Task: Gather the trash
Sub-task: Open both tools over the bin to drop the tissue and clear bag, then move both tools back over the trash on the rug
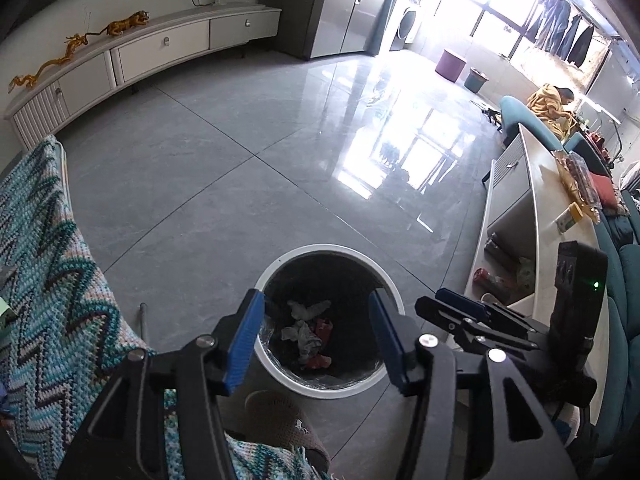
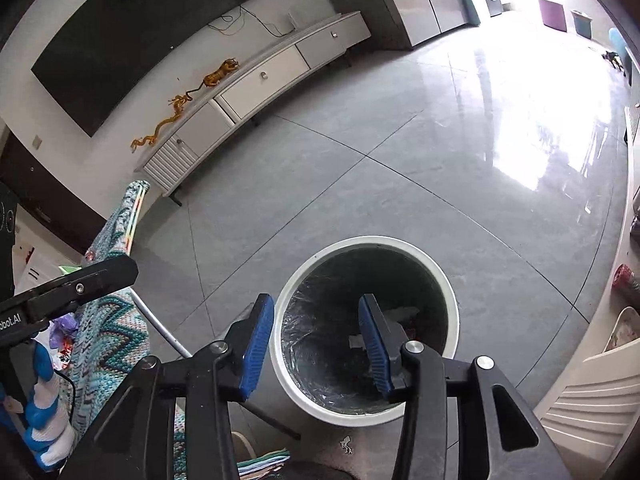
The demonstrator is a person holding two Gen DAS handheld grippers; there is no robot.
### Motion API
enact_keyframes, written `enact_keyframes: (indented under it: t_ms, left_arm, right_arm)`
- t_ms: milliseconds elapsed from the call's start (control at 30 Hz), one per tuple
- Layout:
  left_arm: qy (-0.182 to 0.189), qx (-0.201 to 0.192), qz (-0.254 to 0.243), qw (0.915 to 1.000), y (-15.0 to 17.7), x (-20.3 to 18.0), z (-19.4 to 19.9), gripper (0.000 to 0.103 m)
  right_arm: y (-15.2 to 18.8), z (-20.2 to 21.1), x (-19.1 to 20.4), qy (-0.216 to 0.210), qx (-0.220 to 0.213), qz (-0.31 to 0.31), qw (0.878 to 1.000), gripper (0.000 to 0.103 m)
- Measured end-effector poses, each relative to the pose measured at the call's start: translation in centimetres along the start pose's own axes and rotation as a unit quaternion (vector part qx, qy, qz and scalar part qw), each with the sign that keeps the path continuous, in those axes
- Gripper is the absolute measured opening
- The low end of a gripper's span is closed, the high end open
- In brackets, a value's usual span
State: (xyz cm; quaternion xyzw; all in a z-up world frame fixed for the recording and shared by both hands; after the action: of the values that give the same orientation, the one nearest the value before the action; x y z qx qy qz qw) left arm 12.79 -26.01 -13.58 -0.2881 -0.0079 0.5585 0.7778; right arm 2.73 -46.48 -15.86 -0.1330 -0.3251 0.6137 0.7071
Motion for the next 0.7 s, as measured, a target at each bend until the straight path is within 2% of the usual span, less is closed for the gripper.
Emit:
enact_keyframes:
  t_ms: [200, 267, 367, 700]
  left_arm:
    - [-0.034, -0.049, -0.021, 0.9980, 0.9, -0.1, 4.1, 0.053]
    - [-0.040, -0.059, -0.021, 0.9972, 1.3, 0.0, 5.2, 0.056]
    - [-0.042, -0.072, -0.016, 0.9964, 1.9, 0.6, 7.2, 0.060]
    - [-0.060, -0.117, 0.010, 0.9913, 3.9, 4.8, 14.1, 0.060]
  right_arm:
    - [-0.8, 2.9, 1.5, 0.003, -0.027, 0.008, 1.000, 0.043]
    - [-1.0, 4.0, 2.3, 0.005, -0.037, 0.012, 0.999, 0.043]
    - [-1.2, 5.8, 3.4, 0.005, -0.052, 0.017, 0.998, 0.045]
    - [-2.7, 11.3, 8.3, -0.004, -0.106, 0.055, 0.993, 0.046]
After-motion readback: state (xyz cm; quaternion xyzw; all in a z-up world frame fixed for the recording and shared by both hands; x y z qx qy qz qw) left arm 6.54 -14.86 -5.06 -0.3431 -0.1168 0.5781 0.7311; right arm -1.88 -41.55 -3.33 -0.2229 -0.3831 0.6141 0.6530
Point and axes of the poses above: each gripper's, at about its wrist camera, not at the fingertips, and z roughly against the way its jaws point, x to its left, y to its underside, the point moved 5 cm from there along -z, roughly the way its jaws point, and after that the axes turned 14 degrees about z, right-handed, at the moved point
